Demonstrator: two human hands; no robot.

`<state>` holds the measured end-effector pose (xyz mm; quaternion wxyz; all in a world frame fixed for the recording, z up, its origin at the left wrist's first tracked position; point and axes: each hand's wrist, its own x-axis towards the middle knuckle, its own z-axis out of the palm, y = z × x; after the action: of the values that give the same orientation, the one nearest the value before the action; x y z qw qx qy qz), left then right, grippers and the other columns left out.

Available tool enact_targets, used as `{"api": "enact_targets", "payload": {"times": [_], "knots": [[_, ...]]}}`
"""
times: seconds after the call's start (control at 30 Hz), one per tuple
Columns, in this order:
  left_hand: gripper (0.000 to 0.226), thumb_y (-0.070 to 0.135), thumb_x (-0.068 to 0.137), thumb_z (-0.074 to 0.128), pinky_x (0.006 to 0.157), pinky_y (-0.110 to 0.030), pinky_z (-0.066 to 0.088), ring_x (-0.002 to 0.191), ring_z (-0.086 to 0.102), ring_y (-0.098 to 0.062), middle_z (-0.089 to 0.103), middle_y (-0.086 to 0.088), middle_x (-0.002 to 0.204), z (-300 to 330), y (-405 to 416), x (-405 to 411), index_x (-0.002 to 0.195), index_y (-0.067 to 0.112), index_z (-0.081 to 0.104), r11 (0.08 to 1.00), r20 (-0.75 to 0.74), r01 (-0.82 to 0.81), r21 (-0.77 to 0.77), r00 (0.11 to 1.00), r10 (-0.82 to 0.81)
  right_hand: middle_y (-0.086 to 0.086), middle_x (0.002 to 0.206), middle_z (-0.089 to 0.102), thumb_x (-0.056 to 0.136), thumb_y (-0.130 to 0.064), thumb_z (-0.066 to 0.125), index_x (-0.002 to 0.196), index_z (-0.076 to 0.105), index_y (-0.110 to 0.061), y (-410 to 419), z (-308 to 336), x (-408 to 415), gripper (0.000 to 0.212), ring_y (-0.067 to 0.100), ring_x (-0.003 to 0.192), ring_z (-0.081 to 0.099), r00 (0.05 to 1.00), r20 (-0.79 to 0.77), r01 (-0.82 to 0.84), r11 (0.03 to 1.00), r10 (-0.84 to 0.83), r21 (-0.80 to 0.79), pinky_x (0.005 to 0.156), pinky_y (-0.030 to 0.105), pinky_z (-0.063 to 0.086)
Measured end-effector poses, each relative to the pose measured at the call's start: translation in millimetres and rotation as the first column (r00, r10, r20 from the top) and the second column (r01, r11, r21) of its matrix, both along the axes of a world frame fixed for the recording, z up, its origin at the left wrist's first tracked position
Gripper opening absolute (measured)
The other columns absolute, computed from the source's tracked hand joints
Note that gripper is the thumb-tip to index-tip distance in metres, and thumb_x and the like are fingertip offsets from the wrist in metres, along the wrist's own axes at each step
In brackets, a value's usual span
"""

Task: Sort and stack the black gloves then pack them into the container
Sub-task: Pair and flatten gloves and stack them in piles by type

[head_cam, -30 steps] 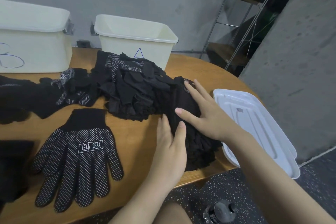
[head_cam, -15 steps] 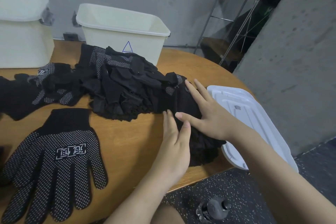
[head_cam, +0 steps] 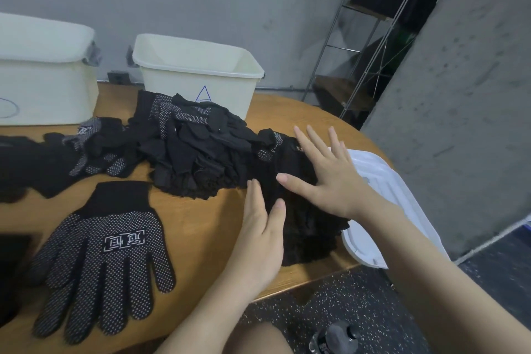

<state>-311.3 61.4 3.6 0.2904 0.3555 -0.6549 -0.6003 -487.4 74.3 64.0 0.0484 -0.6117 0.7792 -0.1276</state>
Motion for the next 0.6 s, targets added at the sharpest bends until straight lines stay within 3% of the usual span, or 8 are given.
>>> {"api": "enact_targets", "payload": {"times": [0.13, 0.27, 0.4, 0.6], "knots": [[0.062, 0.041, 0.110, 0.031, 0.115, -0.010, -0.002, 0.147, -0.006, 0.014, -0.007, 0.022, 0.168, 14, -5, 26, 0.163, 0.033, 0.000, 0.985, -0.011, -0.070, -0.155, 0.998, 0.070, -0.011, 0.172, -0.004, 0.077, -0.096, 0.017, 0.162, 0.000, -0.045, 0, 21, 21, 0.100, 0.018, 0.156, -0.023, 0.991, -0.132, -0.040, 0.998, 0.033, -0.056, 0.127, 0.048, -0.013], [0.063, 0.041, 0.109, 0.031, 0.108, 0.003, -0.005, 0.146, -0.008, 0.020, -0.008, 0.025, 0.167, 19, -11, 77, 0.163, 0.031, 0.002, 0.911, 0.043, -0.149, -0.384, 0.983, 0.179, -0.013, 0.172, 0.000, 0.084, -0.091, 0.023, 0.163, 0.006, -0.046, -7, 25, 65, 0.092, 0.013, 0.157, -0.020, 0.990, -0.069, -0.129, 0.987, 0.122, -0.100, 0.123, 0.038, -0.017], [0.065, 0.050, 0.105, 0.024, 0.115, -0.008, -0.003, 0.150, -0.010, 0.013, -0.013, 0.027, 0.167, 17, -19, 149, 0.163, 0.034, 0.000, 0.828, 0.161, -0.199, -0.525, 0.932, 0.326, -0.015, 0.172, 0.001, 0.085, -0.089, 0.024, 0.162, 0.009, -0.046, -23, 16, 125, 0.089, 0.010, 0.156, -0.020, 0.969, 0.049, -0.241, 0.970, 0.243, -0.041, 0.122, 0.037, -0.015], [0.061, 0.040, 0.108, 0.030, 0.127, -0.028, 0.009, 0.158, 0.000, -0.008, -0.001, 0.010, 0.172, -2, -39, 249, 0.164, 0.023, 0.013, 0.758, 0.403, -0.238, -0.607, 0.730, 0.552, -0.013, 0.172, 0.008, 0.097, -0.073, 0.034, 0.163, 0.015, -0.040, -61, -2, 209, 0.077, 0.010, 0.157, -0.015, 0.912, 0.168, -0.387, 0.921, 0.374, 0.048, 0.129, 0.046, -0.001]]}}
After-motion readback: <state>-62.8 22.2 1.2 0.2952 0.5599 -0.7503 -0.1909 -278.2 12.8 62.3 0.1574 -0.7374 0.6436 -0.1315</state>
